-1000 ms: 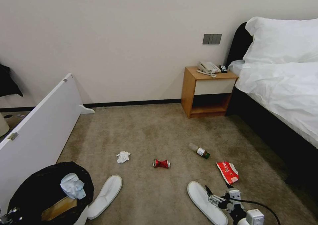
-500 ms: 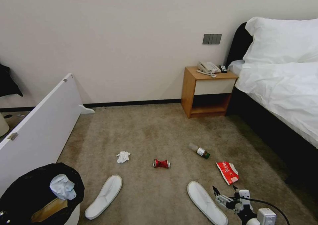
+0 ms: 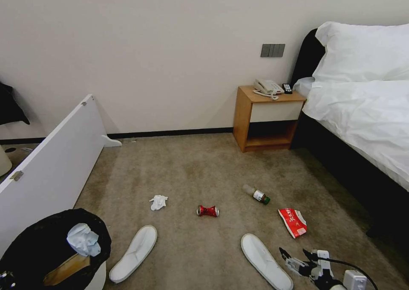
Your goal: Pick up the trash bin, then pick up the garbage from the floor and place it into the trash bin.
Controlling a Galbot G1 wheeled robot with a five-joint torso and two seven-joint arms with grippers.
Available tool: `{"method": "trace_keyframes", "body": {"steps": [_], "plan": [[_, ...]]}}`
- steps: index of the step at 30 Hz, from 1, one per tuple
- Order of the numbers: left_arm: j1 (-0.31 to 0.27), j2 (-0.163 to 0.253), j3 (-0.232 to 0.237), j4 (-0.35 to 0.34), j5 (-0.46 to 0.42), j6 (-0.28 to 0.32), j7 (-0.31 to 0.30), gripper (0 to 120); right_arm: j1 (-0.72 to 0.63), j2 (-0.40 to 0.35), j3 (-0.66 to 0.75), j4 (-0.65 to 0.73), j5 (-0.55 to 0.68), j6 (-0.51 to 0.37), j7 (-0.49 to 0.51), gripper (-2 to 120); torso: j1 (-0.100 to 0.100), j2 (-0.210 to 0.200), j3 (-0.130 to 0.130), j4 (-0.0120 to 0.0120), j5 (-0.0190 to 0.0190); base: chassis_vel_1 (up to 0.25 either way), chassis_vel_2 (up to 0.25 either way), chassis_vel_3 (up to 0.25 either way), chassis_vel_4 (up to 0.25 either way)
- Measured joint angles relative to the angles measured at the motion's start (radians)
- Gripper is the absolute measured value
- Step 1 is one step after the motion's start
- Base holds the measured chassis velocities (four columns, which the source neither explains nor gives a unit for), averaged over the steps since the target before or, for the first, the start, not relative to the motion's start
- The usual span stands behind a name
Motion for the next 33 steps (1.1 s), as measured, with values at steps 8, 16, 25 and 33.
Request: {"method": "trace_keyframes", "body": {"steps": [8, 16, 25, 33], "plan": [[0.008, -0.011, -0.004, -0.013, 0.005, 0.000, -0.003, 3, 0.086, -0.067, -0.079, -0.118, -0.127, -0.024, -0.016, 100, 0.000, 0.000, 0.000, 0.0002, 0.0000, 0.000, 0.000, 0.000, 0.000], [0.021, -0.032, -0.012, -0.024, 0.014, 0.000, -0.004, 3, 0.197, -0.037, -0.185, -0.279, -0.274, 0.007, -0.017, 100, 0.000, 0.000, 0.000, 0.0002, 0.0002, 0.000, 0.000, 0.000, 0.000], [0.026, -0.044, -0.016, -0.031, 0.019, 0.000, -0.005, 3, 0.279, -0.014, -0.253, -0.360, -0.296, 0.012, -0.015, 100, 0.000, 0.000, 0.000, 0.0001, -0.0001, 0.000, 0.000, 0.000, 0.000], [0.032, -0.058, -0.016, -0.038, 0.027, 0.000, -0.005, 3, 0.357, 0.017, -0.318, -0.412, -0.339, 0.017, -0.014, 100, 0.000, 0.000, 0.000, 0.0002, -0.0001, 0.000, 0.000, 0.000, 0.000]]}}
